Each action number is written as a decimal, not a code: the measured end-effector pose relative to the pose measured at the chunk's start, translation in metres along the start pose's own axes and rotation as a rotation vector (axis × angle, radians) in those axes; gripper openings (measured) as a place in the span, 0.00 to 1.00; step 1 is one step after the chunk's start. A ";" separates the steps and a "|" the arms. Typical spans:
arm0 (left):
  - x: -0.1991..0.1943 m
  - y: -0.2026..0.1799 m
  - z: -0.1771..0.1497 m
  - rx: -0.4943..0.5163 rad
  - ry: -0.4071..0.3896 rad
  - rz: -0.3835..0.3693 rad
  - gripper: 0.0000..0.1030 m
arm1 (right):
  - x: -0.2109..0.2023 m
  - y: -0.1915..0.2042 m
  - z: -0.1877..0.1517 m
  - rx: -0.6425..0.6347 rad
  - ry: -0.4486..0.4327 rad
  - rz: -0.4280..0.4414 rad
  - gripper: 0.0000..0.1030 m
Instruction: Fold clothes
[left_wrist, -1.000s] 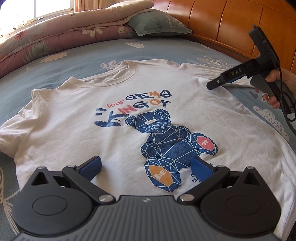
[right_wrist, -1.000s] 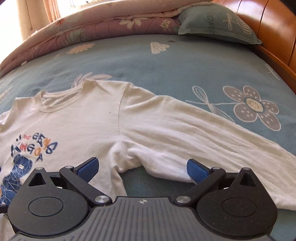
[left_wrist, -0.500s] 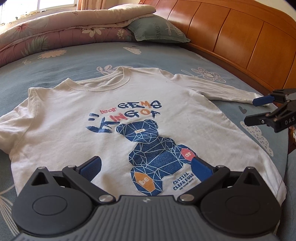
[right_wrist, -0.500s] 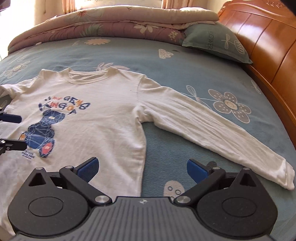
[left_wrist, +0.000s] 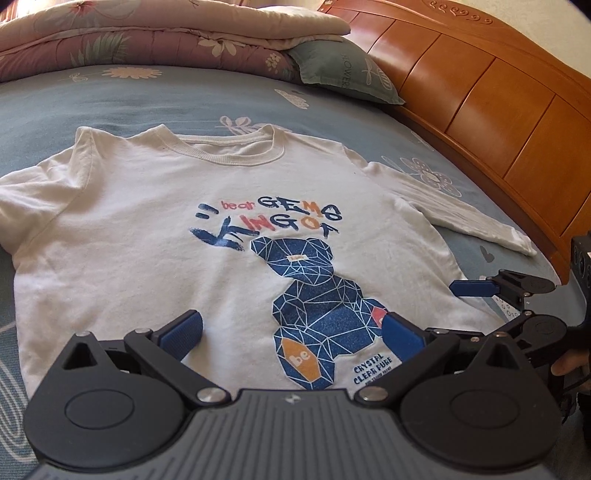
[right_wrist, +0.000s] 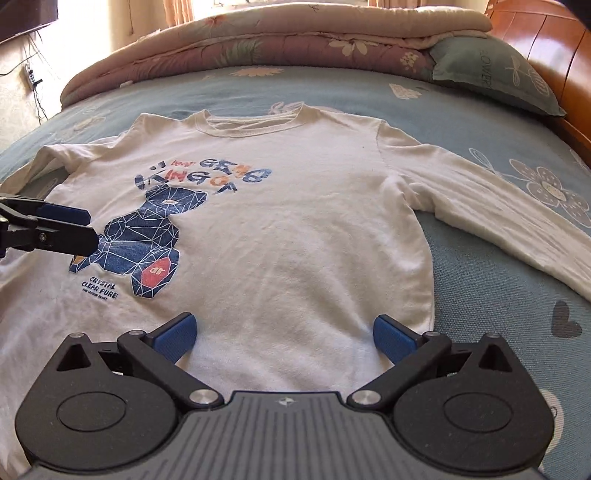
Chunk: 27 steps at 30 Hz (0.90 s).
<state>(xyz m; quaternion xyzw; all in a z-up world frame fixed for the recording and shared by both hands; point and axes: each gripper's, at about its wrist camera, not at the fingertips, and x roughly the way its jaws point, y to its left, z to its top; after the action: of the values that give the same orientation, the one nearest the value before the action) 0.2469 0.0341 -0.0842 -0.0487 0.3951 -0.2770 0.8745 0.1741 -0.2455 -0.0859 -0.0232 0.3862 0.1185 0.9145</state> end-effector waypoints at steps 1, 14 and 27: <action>0.000 -0.001 0.000 0.004 0.000 0.003 0.99 | -0.001 0.001 -0.003 -0.005 -0.025 -0.002 1.00; -0.004 -0.001 0.001 -0.013 0.044 0.020 0.99 | -0.004 -0.003 -0.007 -0.042 -0.049 0.030 1.00; -0.024 -0.069 -0.053 0.199 0.152 0.249 0.99 | -0.005 -0.003 0.000 -0.057 0.008 0.038 1.00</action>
<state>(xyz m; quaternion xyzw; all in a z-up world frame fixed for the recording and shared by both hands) 0.1658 -0.0044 -0.0834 0.1084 0.4339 -0.2070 0.8701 0.1708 -0.2493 -0.0824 -0.0422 0.3865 0.1468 0.9096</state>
